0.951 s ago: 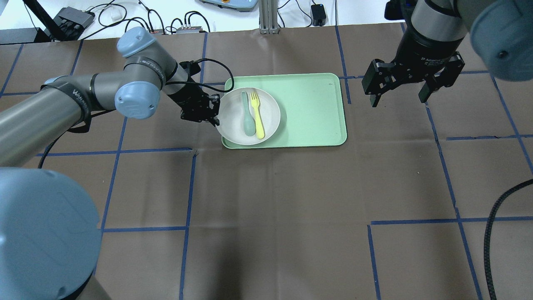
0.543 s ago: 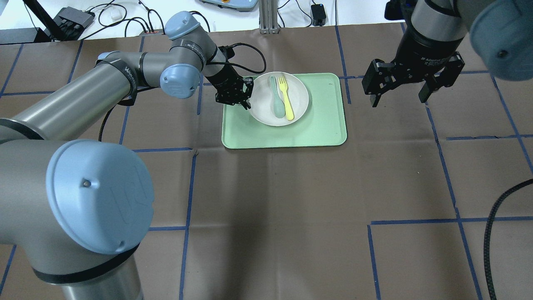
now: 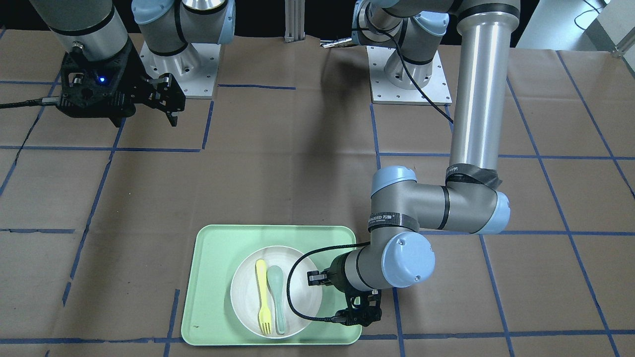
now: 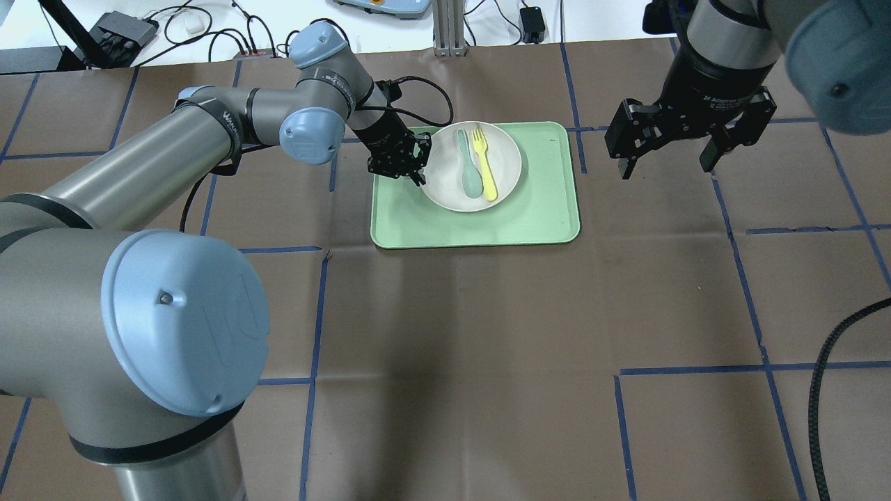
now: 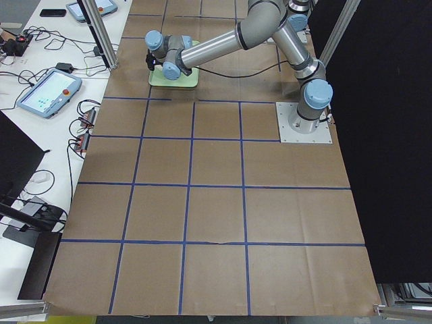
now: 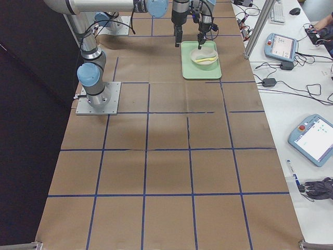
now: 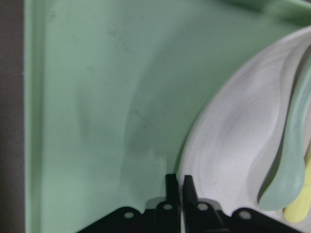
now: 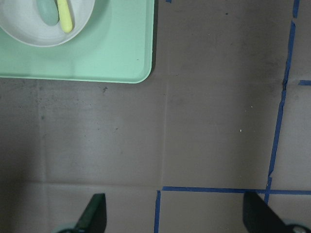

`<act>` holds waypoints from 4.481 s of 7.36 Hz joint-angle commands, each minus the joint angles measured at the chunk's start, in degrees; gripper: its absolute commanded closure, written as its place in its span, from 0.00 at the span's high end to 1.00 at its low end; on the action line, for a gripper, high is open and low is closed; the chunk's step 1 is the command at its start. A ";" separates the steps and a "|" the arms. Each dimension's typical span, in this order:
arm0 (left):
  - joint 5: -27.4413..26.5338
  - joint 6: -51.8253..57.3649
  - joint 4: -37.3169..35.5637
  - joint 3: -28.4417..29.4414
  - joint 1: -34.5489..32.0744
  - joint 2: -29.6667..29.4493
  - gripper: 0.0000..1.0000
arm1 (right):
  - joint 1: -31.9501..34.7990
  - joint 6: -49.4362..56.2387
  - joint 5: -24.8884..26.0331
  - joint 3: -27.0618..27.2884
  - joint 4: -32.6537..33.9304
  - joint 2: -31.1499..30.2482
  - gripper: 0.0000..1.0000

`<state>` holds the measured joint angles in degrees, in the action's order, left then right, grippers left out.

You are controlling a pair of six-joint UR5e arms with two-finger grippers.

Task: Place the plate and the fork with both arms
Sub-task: 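Lower the plate onto the tray and open the left gripper, then raise the left gripper away from the plate, then move the right gripper over the yellow fork while the left arm draws back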

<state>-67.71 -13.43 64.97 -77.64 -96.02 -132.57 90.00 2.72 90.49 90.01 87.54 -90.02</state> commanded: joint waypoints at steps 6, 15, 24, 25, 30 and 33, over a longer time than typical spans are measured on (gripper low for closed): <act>-0.58 4.38 2.53 -0.23 0.04 0.91 0.29 | 0.00 0.00 -0.05 -0.01 0.00 0.02 1.00; -22.68 6.74 20.06 0.21 -0.04 20.74 0.99 | -0.27 0.09 0.03 -0.89 0.27 -0.16 1.00; -22.99 23.70 30.75 -14.68 6.71 44.64 0.97 | 4.73 -5.26 -0.67 -12.14 1.49 13.36 1.00; -22.99 23.89 29.52 -18.21 7.24 48.25 0.99 | 5.70 -6.93 -0.76 -12.14 4.02 14.59 1.00; -23.25 23.80 27.49 -18.33 7.95 49.60 1.00 | 12.99 -15.11 -1.20 -12.23 14.48 22.50 1.00; -23.25 23.45 27.49 -18.25 7.87 49.86 1.00 | 14.41 -15.47 -0.76 -12.14 19.76 27.94 1.00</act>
<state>-90.81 10.13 92.47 -95.97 -88.08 -83.12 104.18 -12.53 89.44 77.80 105.22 -64.53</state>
